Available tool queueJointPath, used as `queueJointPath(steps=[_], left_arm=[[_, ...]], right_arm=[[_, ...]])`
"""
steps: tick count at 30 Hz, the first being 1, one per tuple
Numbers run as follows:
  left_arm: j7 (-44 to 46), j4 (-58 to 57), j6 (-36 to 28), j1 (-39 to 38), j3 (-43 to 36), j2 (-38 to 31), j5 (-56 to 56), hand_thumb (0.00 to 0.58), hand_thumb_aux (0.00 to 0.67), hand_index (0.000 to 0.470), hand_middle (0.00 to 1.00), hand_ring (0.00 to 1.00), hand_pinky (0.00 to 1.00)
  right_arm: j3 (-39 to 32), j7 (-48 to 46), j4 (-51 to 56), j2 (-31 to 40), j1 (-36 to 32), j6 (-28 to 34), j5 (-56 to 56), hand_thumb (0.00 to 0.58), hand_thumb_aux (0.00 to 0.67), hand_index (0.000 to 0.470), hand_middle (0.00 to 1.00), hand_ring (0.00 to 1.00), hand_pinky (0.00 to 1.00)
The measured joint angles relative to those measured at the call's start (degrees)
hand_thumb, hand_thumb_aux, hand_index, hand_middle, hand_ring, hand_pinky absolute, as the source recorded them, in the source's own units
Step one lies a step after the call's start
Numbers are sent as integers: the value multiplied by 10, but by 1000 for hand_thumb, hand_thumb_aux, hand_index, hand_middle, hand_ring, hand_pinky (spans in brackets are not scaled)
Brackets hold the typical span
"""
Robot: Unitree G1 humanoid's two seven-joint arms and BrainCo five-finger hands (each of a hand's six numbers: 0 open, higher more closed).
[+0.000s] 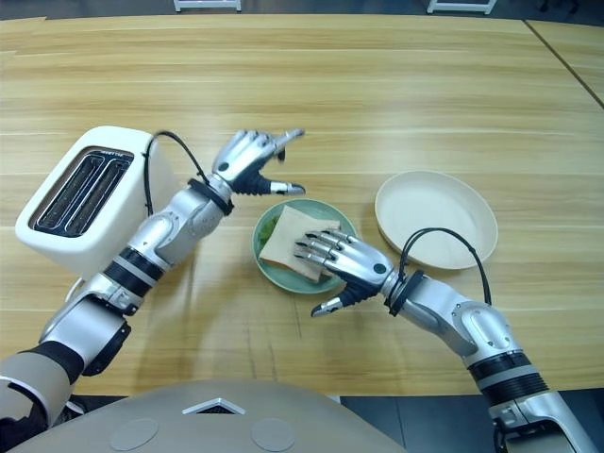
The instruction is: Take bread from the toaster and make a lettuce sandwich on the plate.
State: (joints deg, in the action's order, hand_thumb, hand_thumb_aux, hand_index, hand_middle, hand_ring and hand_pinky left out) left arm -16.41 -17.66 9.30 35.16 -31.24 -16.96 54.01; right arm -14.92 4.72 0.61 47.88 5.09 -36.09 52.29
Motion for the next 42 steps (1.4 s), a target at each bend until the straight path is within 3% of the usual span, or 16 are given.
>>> queueJointPath(steps=[3, 5, 6, 7, 8, 13, 16, 22, 28, 33, 42], left_arm=[[-25, 68, -17, -6, 26, -26, 29, 0, 0, 0, 0, 0, 0], [32, 145, -16, -35, 47, -36, -20, 0, 0, 0, 0, 0, 0], [74, 193, -19, -60, 57, -37, -62, 53, 32, 22, 0, 0, 0], [110, 232, -26, -84, 63, -39, -99, 542, 499, 350, 953, 953, 953], [164, 297, -41, -128, 72, -45, -151, 580, 670, 470, 1000, 1000, 1000], [360, 544, -139, -352, 108, -132, -322, 580, 670, 470, 1000, 1000, 1000], [461, 628, -183, -489, 82, -206, -352, 580, 670, 470, 1000, 1000, 1000], [505, 582, -198, -553, 28, -249, -259, 580, 670, 470, 1000, 1000, 1000], [458, 469, -193, -507, -32, -179, -134, 580, 670, 470, 1000, 1000, 1000], [396, 346, -194, -407, -67, -71, -57, 580, 670, 470, 1000, 1000, 1000], [316, 115, -192, -235, -88, 58, -26, 580, 670, 470, 1000, 1000, 1000]], right_arm=[[29, 15, -21, -22, 5, 23, -25, 0, 0, 0, 0, 0, 0], [65, 13, -67, -41, 13, 27, -122, 0, 0, 0, 0, 0, 0], [81, 2, -93, -43, 18, 28, -182, 313, 215, 151, 0, 0, 0], [89, -15, -111, -42, 23, 29, -231, 558, 539, 378, 243, 243, 243], [100, -45, -137, -35, 37, 32, -308, 580, 670, 470, 1000, 1000, 1000], [133, -184, -186, 46, 145, 27, -475, 580, 670, 470, 1000, 1000, 1000], [155, -273, -180, 115, 233, 28, -446, 580, 670, 470, 1000, 1000, 1000], [141, -320, -150, 121, 263, 45, -326, 580, 670, 470, 1000, 1000, 1000], [105, -234, -87, 58, 192, 57, -175, 580, 670, 470, 1000, 1000, 1000], [40, -120, -8, -18, 63, 78, -46, 580, 670, 470, 1000, 1000, 1000], [-87, -27, 159, -179, -151, 137, 44, 580, 670, 470, 1000, 1000, 1000]])
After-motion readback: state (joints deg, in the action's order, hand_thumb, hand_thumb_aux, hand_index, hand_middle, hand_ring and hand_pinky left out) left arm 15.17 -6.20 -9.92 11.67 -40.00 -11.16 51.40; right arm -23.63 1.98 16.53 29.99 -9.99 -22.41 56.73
